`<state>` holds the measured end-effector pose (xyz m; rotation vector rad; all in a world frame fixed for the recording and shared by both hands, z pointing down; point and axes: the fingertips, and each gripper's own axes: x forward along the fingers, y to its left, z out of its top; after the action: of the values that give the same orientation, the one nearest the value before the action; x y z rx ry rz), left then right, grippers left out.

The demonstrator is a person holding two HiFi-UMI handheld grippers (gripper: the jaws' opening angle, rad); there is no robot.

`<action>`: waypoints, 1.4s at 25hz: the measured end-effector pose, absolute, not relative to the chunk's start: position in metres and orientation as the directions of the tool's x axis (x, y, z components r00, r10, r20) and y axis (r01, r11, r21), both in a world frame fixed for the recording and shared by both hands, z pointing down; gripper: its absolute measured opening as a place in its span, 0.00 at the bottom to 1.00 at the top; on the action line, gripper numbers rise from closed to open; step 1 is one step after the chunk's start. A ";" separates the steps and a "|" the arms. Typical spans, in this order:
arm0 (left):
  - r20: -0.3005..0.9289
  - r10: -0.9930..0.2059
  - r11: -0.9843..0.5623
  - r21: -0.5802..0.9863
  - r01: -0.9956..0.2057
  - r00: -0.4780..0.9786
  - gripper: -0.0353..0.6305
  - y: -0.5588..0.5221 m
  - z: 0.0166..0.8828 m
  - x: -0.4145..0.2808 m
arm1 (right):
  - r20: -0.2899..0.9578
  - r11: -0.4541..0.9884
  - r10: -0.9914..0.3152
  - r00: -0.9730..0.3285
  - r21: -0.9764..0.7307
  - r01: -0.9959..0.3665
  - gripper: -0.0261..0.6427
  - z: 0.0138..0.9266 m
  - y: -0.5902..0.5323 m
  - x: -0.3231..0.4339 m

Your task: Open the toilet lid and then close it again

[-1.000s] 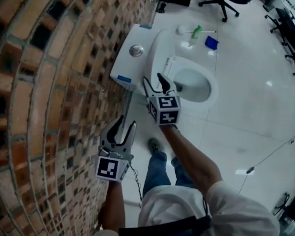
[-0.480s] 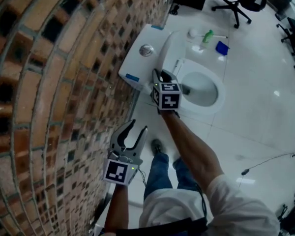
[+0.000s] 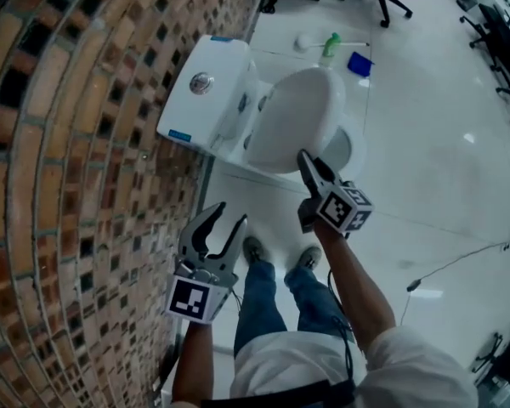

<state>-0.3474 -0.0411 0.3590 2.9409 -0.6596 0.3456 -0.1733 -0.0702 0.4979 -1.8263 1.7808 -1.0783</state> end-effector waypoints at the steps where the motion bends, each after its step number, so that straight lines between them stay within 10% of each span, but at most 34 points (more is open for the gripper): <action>1: 0.244 -0.399 -0.904 0.059 -0.424 0.884 0.29 -0.037 0.364 -0.338 | 0.253 -0.149 -0.965 -0.072 -0.749 -0.645 0.18 0.508 -0.055 -0.160; 9: 0.268 -0.350 -0.919 0.086 -0.384 0.898 0.29 0.001 0.414 -0.278 | 0.362 -0.395 -0.918 0.162 -0.876 -0.278 0.30 0.651 0.041 -0.067; 21: 0.300 -0.359 -0.910 0.096 -0.402 0.884 0.29 0.004 0.453 -0.257 | 0.547 -0.560 -0.822 0.157 -0.827 -0.047 0.38 0.781 0.084 -0.042; 28: 0.292 -0.341 -0.922 0.081 -0.378 0.893 0.29 0.000 0.436 -0.251 | 0.538 -0.549 -0.828 0.154 -0.726 -0.415 0.38 0.718 0.084 -0.032; 35: 0.237 -0.296 -0.950 0.032 -0.312 0.925 0.29 0.011 0.356 -0.238 | 0.295 -0.083 -0.955 -0.035 -0.380 -0.921 0.38 0.482 0.083 -0.051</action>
<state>-0.2380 0.0107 0.3558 3.0144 -0.4763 0.3541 -0.0507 0.0832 0.4823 -2.1332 2.0793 -0.7563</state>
